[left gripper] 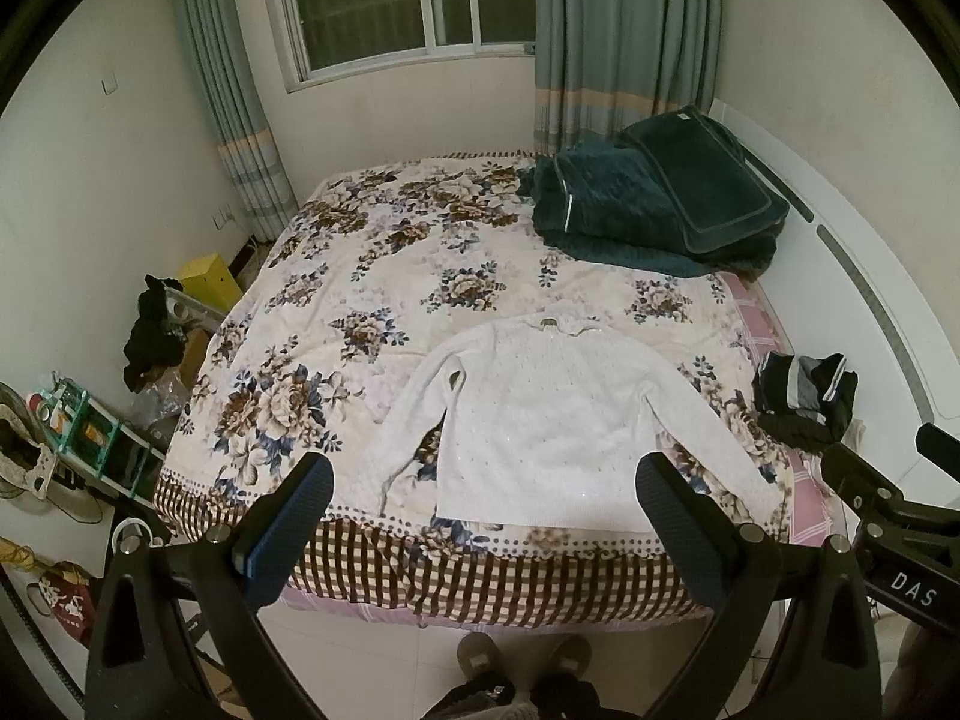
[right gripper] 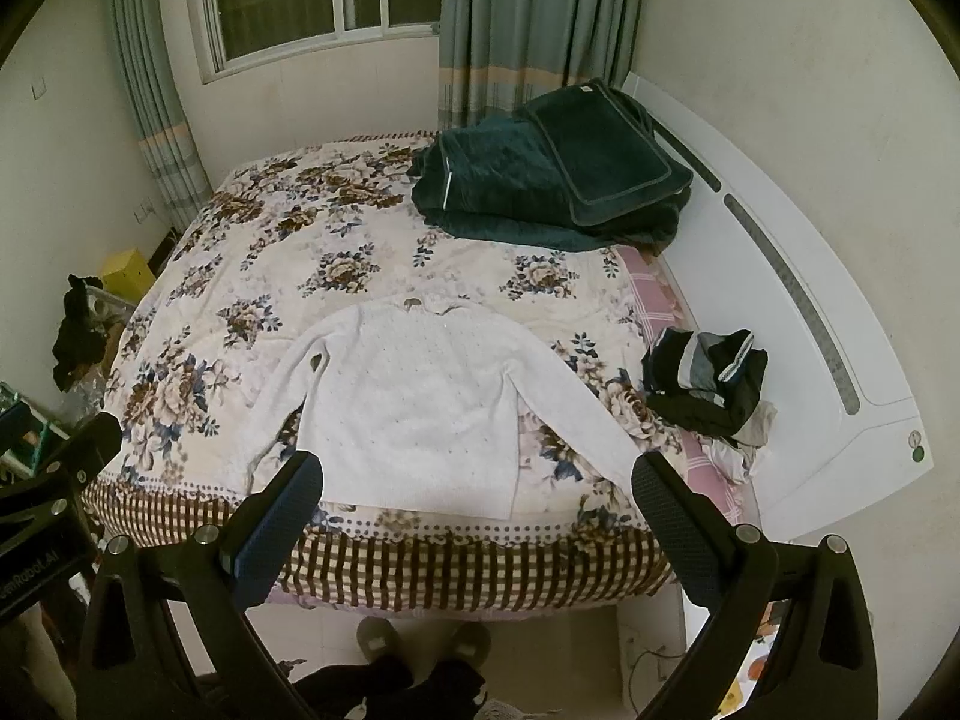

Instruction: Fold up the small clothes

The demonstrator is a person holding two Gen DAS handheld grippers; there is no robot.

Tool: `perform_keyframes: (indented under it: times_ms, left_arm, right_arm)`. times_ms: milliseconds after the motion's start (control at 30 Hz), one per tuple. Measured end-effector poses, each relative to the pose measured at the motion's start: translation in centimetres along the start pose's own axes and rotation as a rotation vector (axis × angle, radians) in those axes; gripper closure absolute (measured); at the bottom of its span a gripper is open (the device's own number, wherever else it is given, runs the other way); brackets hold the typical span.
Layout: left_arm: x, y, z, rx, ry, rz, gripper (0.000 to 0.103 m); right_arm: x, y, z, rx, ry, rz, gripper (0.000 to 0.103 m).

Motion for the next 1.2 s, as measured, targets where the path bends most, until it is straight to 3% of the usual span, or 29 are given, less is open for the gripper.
perform_keyframes:
  times_ms: [633, 900, 967, 1200]
  left_arm:
    - [-0.4, 0.2, 0.3, 0.002, -0.012, 0.002, 0.000]
    - [-0.3, 0.7, 1.5, 0.000, -0.011, -0.001, 0.000]
    - [-1.2, 1.7, 3.3, -0.002, -0.010, -0.003, 0.000]
    - [-1.2, 1.5, 3.2, 0.000, -0.014, -0.001, 0.000]
  right_arm:
    - [-0.9, 0.1, 0.6, 0.003, -0.010, 0.009, 0.000]
    - [-1.0, 0.1, 0.6, 0.002, -0.014, 0.010, 0.000]
    - [-0.8, -0.1, 0.4, 0.002, -0.015, 0.011, 0.000]
    - [-0.8, -0.2, 0.2, 0.004, -0.016, 0.011, 0.000]
Point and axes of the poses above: each gripper's, at about its wrist camera, not at the fingertips, and x roughly the way its jaws point, y to its left, z to its top, the point moved 4 cm from there along x, roughly the way its jaws point, and after that the axes turned 8 degrees about -z, right-handed, at the moved point
